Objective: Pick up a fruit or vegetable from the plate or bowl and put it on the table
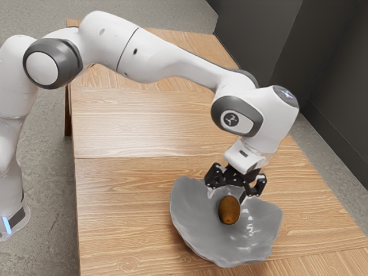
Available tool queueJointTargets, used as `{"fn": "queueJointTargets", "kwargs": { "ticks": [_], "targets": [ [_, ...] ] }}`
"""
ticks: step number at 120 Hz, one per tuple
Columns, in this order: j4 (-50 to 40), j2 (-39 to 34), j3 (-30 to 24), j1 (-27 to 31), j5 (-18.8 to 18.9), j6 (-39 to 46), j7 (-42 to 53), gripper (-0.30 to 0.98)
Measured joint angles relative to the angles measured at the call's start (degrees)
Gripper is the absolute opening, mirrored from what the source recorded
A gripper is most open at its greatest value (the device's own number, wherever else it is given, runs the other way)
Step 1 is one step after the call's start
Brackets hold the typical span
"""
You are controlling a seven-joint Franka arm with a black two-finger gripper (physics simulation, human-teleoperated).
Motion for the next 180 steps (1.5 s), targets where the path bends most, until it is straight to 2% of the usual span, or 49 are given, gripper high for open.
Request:
{"fn": "queueJointTargets", "kwargs": {
  "ticks": [65, 72, 90, 99, 116, 129, 142, 153, 180],
  "targets": [
    [-1.82, 0.64, 1.45, 0.32, -0.69, 2.18, 2.55, 0.69],
    [-2.46, 0.95, 1.47, 0.32, -0.84, 2.66, 2.7, 0.73],
    [-2.95, 1.82, 1.43, 0.32, -1.05, 3.55, 3.02, 0.69],
    [-3.82, 2.14, 1.43, 0.31, -1.11, 4.13, 3.02, 0.63],
    [-4.82, 2.53, 1.39, 0.32, -1.11, 5.39, 2.83, 0.41],
    [-4.75, 1.6, 1.27, 0.26, -1.02, 6.05, 2.68, 0.36],
    [-4.24, -3.32, 1.45, 0.24, -1.21, 6.22, 2.45, 0.35],
    [-2.6, -6.03, 4.81, 0.05, -1.8, 5.92, 2.06, 0.35],
    [7.61, -5.64, 22.61, 0.41, -3.92, 4.94, -1.33, 0.35]
  ]
}}
